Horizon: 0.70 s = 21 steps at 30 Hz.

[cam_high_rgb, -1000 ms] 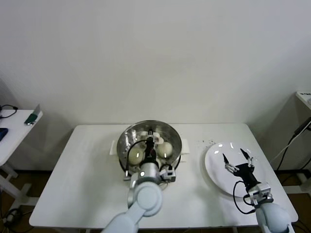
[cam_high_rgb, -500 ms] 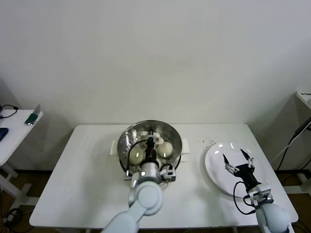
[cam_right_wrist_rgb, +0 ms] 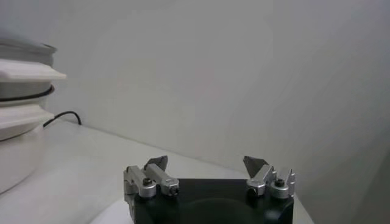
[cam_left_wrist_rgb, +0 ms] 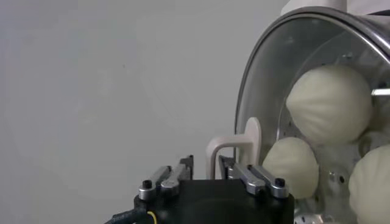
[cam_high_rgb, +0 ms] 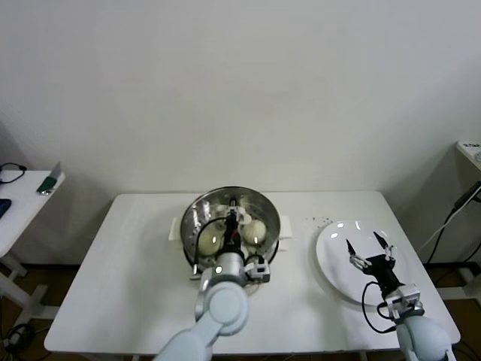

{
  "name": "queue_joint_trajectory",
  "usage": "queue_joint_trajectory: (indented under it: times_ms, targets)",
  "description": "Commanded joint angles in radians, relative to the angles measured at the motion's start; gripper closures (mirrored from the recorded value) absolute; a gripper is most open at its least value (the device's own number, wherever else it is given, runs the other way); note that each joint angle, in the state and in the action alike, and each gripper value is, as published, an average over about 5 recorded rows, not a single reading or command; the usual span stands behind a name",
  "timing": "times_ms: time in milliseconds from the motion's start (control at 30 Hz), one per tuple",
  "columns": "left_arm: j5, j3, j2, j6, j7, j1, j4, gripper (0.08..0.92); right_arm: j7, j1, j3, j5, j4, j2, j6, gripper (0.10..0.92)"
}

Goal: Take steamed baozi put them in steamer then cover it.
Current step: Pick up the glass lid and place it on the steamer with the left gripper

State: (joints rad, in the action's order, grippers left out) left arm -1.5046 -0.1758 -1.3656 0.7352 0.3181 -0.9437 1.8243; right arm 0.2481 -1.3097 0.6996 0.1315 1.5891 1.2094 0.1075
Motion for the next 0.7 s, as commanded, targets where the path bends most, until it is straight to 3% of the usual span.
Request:
queue_joint_trajectory:
  times_ms: [33,433,567,700]
  targets:
    - [0.027,0.006,0.038,0.05,0.009,-0.029,0.109,0.629,-0.016,-0.002,-0.004,0.004,0.024,-0.003,-0.085,0.203]
    - [0.112,0.044,0.152,0.05,-0.012,-0.139,0.299,0.282,-0.012,-0.002,-0.005,0.016,0.044,-0.003,-0.128,0.203]
    - [0.245,0.084,0.198,0.045,-0.096,-0.172,0.354,0.198,-0.01,-0.003,-0.007,0.015,0.048,-0.003,-0.124,0.203]
    - [0.516,0.189,0.244,-0.073,-0.239,-0.247,0.393,0.178,-0.008,-0.005,-0.008,0.012,0.048,-0.002,-0.116,0.203]
